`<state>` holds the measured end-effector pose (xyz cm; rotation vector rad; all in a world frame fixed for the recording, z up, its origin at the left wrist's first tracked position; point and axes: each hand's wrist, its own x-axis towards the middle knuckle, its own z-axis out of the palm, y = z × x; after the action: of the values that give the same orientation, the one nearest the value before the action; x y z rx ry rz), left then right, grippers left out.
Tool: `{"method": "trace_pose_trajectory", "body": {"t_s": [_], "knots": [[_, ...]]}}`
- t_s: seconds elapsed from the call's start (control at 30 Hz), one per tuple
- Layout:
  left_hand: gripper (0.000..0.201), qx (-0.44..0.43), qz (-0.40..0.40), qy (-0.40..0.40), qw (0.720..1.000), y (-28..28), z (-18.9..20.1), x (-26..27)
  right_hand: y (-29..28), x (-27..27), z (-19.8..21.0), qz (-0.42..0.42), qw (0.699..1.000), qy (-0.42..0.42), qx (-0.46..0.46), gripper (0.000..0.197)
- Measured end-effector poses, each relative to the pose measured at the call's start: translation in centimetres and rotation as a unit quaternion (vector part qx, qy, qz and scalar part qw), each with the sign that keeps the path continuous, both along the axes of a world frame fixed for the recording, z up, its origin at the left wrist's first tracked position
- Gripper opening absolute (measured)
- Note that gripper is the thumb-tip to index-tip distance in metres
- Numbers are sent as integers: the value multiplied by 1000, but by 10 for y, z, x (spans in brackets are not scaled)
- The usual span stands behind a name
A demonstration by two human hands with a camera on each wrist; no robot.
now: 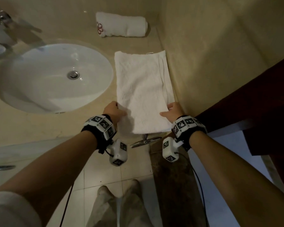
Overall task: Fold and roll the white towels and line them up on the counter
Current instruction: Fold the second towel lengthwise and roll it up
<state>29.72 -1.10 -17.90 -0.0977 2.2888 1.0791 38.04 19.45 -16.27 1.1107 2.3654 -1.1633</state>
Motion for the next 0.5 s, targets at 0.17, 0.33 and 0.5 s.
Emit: {"method": "trace_pose_trajectory", "body": {"t_s": [0.17,0.33,0.5], "knots": [[33,8,58,37,998,-29,4,-17,-22,-18,-4,23,998,29,-46,29],[51,-5,62,42,997,-47,4,-26,-39,-33,9,14,992,59,-113,31],[50,-22,44,69,996,-40,7,-25,-33,-17,38,25,990,88,-105,10]]}}
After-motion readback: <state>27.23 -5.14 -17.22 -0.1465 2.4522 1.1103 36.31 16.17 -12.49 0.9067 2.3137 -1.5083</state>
